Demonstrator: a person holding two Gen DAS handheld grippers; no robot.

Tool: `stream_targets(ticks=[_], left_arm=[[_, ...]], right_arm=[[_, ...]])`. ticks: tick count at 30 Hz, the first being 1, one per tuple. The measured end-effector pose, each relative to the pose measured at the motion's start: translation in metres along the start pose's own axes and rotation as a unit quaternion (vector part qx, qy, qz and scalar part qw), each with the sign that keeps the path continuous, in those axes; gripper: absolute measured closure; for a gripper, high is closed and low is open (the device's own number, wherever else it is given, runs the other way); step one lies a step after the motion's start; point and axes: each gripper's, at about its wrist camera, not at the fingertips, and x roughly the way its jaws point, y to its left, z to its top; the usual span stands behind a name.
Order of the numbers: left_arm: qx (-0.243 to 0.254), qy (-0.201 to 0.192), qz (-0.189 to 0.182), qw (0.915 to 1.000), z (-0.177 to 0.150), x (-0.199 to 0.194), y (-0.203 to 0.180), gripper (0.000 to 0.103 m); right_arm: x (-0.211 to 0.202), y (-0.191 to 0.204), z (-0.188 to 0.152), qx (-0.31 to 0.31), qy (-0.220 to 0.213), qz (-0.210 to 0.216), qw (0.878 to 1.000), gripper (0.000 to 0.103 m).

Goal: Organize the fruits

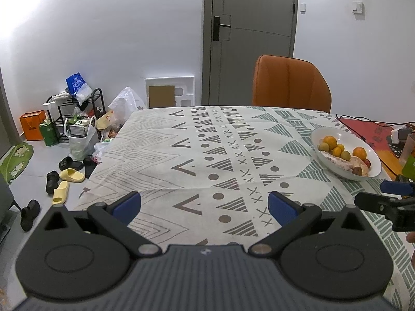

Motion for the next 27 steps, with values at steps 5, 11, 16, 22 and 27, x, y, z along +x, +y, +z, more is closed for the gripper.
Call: stream_targets(ticks=[5, 11, 16, 22, 27], left_arm=[[0.005, 0.003, 0.002, 1.0000, 0.0008, -0.0012, 0.0000, 0.000], [0.009, 0.004, 0.001, 1.0000, 0.0015, -0.0027, -0.0003, 0.000], [0.007, 0.006, 0.000, 1.0000, 0.0017, -0.0030, 0.0004, 0.000], [0.007, 0.010, 0.001, 0.9999, 0.0023, -0.0001, 0.0009, 0.000], [0.009, 0.011, 0.000, 0.9999, 0.0042, 0.0039, 0.0016, 0.000]], right_arm=[[0.0011, 0.0002, 0.0013, -0.003, 0.001, 0.004, 1.000, 0.000], [0.0005, -0.0016, 0.0025, -0.002, 0.002, 0.002, 1.000, 0.000], [0.0008, -0.0023, 0.0013, -0.001, 0.003, 0.001, 1.000, 0.000], [0.0020, -0.0023, 0.0011, -0.001, 0.005, -0.001, 1.000, 0.000], [0.0043, -0.0033, 0.0021, 0.000, 0.006, -0.004, 1.000, 0.000]])
